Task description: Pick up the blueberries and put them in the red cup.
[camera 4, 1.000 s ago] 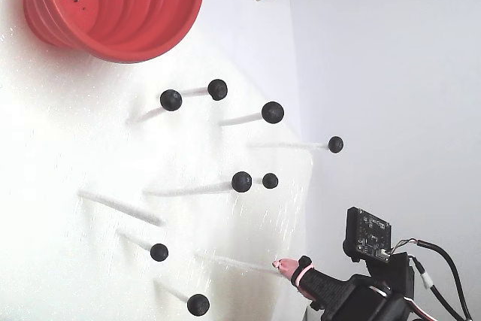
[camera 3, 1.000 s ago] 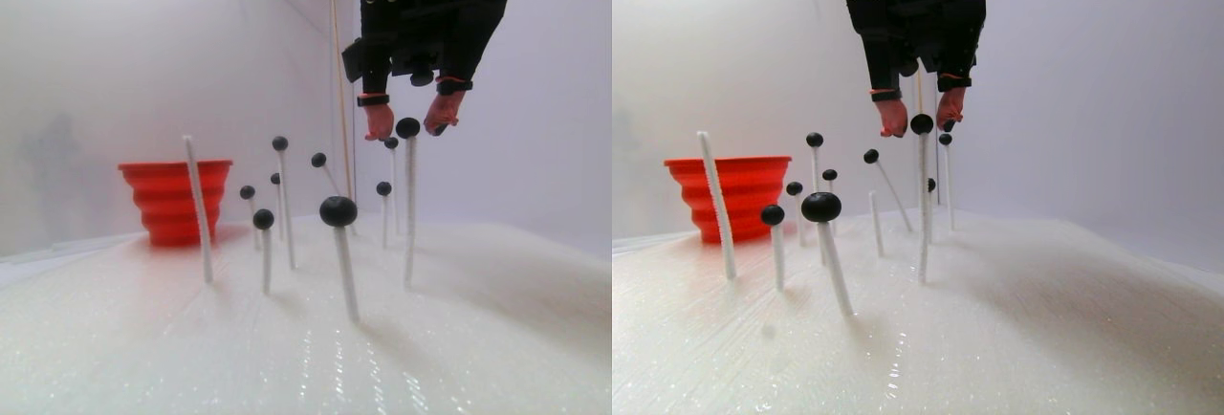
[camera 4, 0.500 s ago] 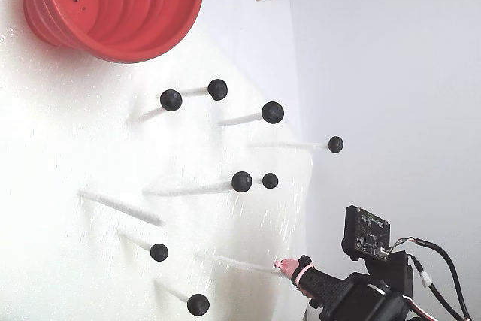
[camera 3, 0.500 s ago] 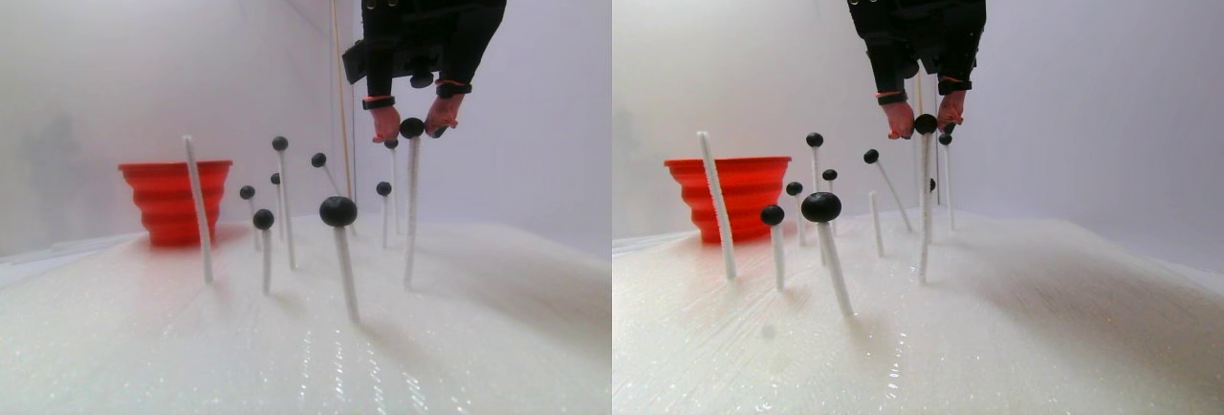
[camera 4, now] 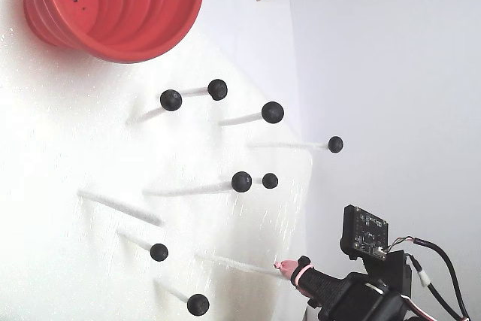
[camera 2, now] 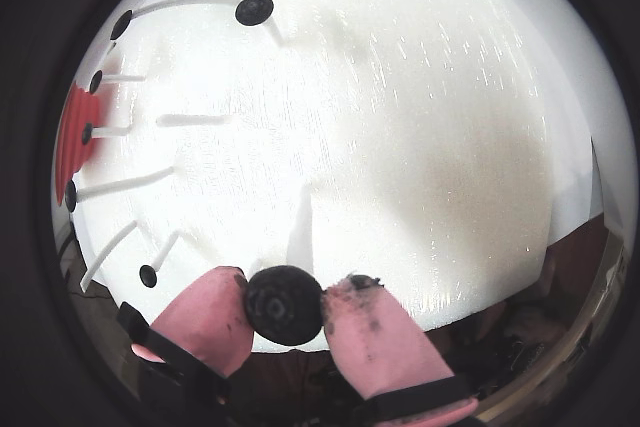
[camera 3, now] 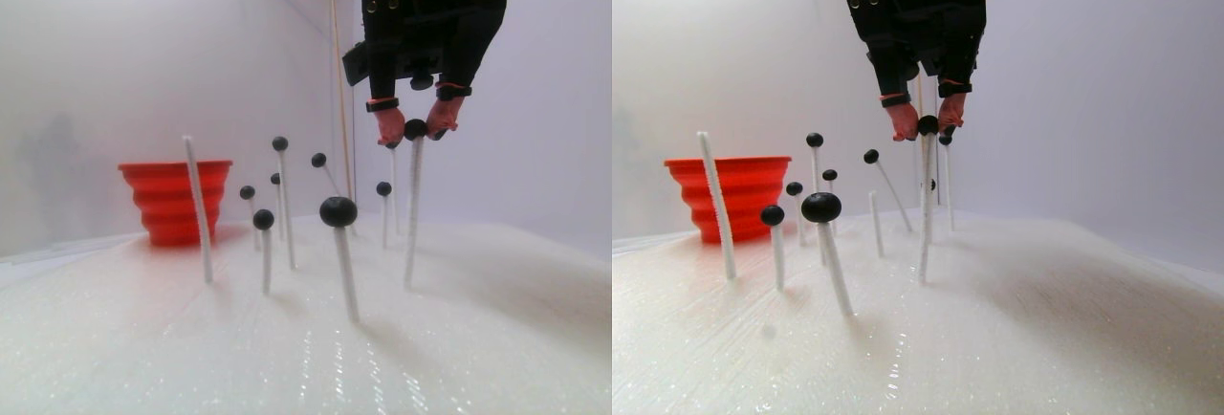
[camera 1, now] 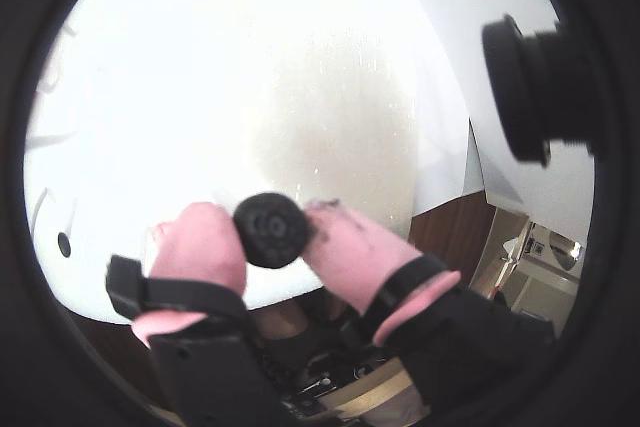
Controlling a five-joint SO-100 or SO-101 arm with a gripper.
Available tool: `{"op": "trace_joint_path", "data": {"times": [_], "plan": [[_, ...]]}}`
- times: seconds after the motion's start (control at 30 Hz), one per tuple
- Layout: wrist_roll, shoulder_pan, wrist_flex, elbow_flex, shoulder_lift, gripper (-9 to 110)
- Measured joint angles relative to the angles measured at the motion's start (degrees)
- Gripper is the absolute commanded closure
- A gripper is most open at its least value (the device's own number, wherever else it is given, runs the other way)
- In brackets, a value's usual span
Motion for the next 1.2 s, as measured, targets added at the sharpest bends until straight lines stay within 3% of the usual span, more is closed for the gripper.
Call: {"op": "trace_joint_path", "data": {"times": [1.2], "plan": [[-0.7,-10.1,9.6,1.7,18.1,90]]}}
